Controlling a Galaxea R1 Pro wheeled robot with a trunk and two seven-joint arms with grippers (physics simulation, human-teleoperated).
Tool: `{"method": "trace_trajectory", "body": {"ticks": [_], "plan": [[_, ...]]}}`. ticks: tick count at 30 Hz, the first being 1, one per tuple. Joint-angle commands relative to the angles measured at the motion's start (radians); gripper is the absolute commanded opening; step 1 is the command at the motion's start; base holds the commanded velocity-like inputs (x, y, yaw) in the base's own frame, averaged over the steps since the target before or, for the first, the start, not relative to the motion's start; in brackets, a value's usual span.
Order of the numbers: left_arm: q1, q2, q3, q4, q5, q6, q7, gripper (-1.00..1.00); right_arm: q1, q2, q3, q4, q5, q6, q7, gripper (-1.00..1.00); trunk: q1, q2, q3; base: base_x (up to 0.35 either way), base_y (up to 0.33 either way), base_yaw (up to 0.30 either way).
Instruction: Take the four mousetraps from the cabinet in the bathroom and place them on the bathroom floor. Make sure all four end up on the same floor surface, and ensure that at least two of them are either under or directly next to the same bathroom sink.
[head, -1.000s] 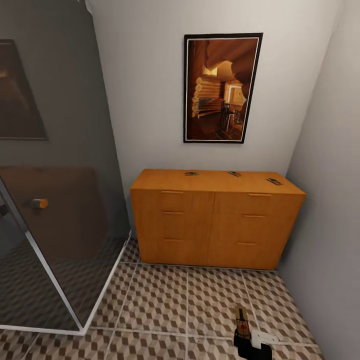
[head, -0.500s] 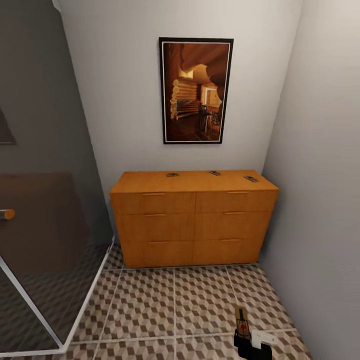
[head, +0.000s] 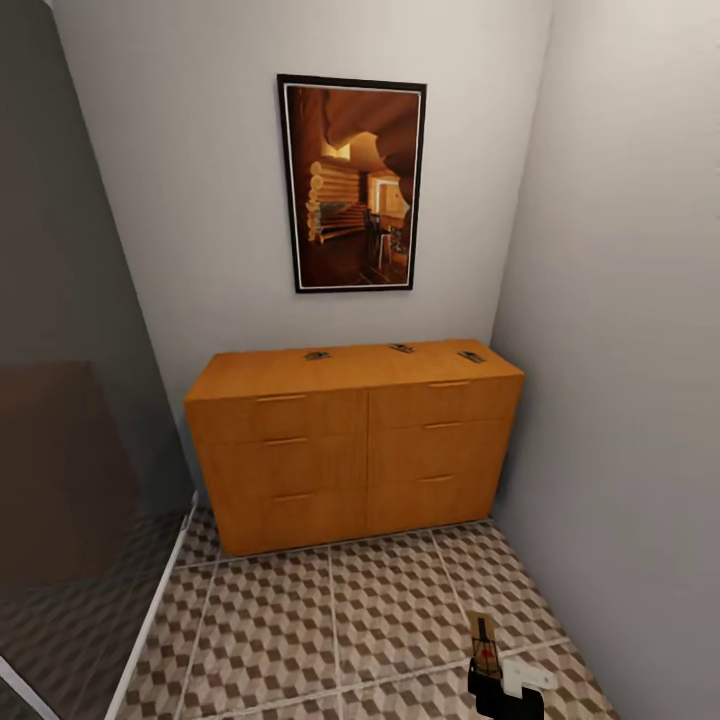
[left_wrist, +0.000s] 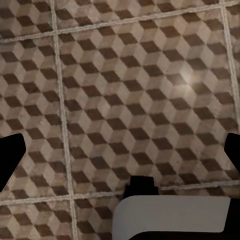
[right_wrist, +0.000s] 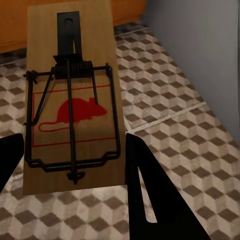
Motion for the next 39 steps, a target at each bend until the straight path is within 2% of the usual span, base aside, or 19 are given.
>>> {"method": "trace_trajectory", "body": {"ticks": [1,5,7,10,25,39], "plan": [[0.0,0.0,0.001,0.0,0.0,-0.003,0.002,1.0,-0.001,0.0,-0.005,0.001,0.004,-0.003,-0.002,-1.0,0.0,0.0,0.0,0.097,0.089,-0.24],[0.0,0.0,0.001,0.0,0.0,-0.003,0.002,1.0,-0.001,0.0,-0.005,0.001,0.004,-0.002,0.032,-1.0,0.0,0.0,0.0,0.042,0.039,-0.161],[0.0,0.0,0.0,0.0,0.0,-0.003,0.002,1.0,-0.001,-0.002,-0.006,0.001,0.005,-0.002,0.088,-1.0,0.0,0.0,0.0,0.01,0.009,-0.04],[0.0,0.0,0.0,-0.001,0.0,-0.003,0.002,1.0,-0.001,-0.003,-0.006,0.001,0.005,-0.002,0.103,-1.0,0.0,0.0,0.0,0.002,0.002,-0.006],[0.0,0.001,0.001,-0.002,0.0,-0.003,0.002,1.0,-0.001,-0.002,-0.005,0.002,0.005,-0.002,0.105,-1.0,0.0,0.0,0.0,0.193,0.148,-0.008],[0.0,0.001,-0.001,-0.003,0.0,-0.003,0.002,1.0,-0.002,-0.001,-0.005,0.002,0.005,-0.002,0.105,-1.0,0.0,0.0,0.007,0.247,0.192,-0.165]]}}
